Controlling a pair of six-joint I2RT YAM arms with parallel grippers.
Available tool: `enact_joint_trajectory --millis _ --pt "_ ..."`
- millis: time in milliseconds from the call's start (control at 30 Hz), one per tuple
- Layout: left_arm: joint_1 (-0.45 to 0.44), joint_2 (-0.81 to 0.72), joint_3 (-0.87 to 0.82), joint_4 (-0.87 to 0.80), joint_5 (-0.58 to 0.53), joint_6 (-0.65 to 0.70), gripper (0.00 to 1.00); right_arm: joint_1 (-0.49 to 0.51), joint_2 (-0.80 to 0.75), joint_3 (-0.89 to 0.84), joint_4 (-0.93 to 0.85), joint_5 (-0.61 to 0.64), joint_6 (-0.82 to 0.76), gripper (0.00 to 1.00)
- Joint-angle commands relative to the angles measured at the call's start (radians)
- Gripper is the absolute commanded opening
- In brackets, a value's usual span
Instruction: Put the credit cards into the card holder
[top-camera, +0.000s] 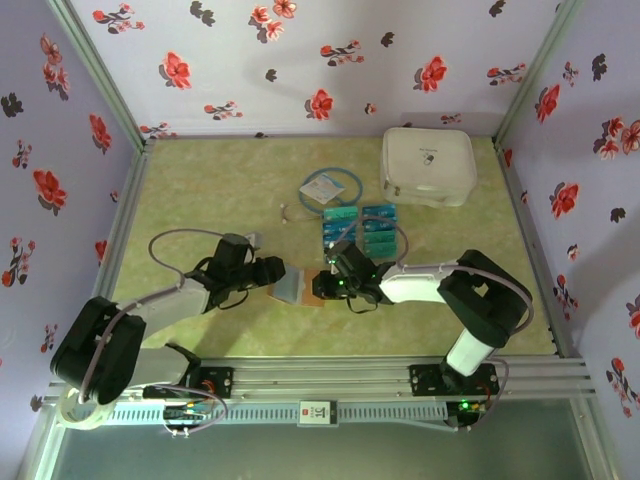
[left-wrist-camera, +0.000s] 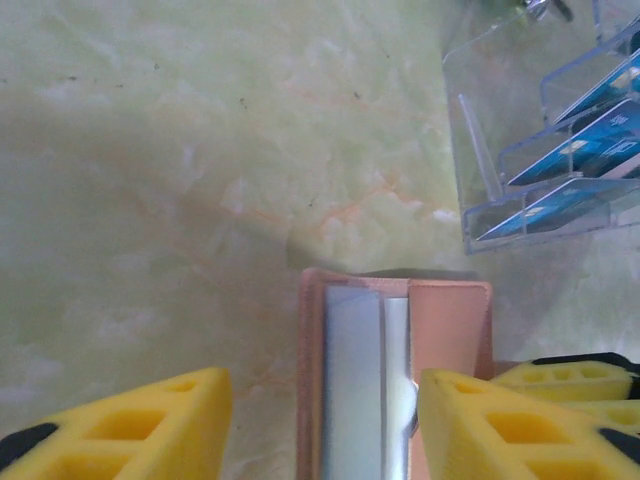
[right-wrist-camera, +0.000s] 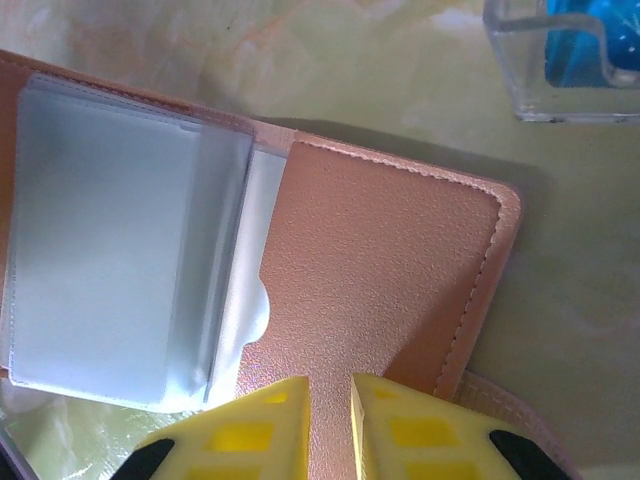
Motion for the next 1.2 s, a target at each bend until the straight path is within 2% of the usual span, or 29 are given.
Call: enact_joint_trajectory --millis 0,200,433,667,900,1033,1167 --pt "0.02 -0.025 -0.007 0.057 0.024 -0.029 0.49 -0.005 0.01 -0.022 0.031 0.029 0.008 0.18" --pt "0.054 -0.03 -0.051 0.148 0.066 -0.077 0.34 -0.009 0.024 -0.031 0.04 0.031 0.008 0.18" --pt "0.061 -0.021 -0.059 0.166 0.078 -0.086 0.31 -0.011 0.032 -0.043 0.049 0.03 0.009 0.16" --pt "0.062 -0.016 -0.059 0.176 0.078 -0.086 0.16 -0.015 0.042 -0.044 0.056 0.031 0.009 0.15" --pt "0.062 -0.002 -0.056 0.177 0.082 -0.078 0.09 -0.018 0.054 -0.045 0.066 0.022 0.01 0.15" --pt "0.064 0.014 -0.047 0.191 0.106 -0.071 0.0 -0.02 0.068 -0.039 0.074 0.013 0.011 0.15" --pt "0.061 -0.005 -0.025 0.203 0.152 -0.07 0.0 -0.022 0.094 -0.024 0.083 -0.005 0.013 0.15"
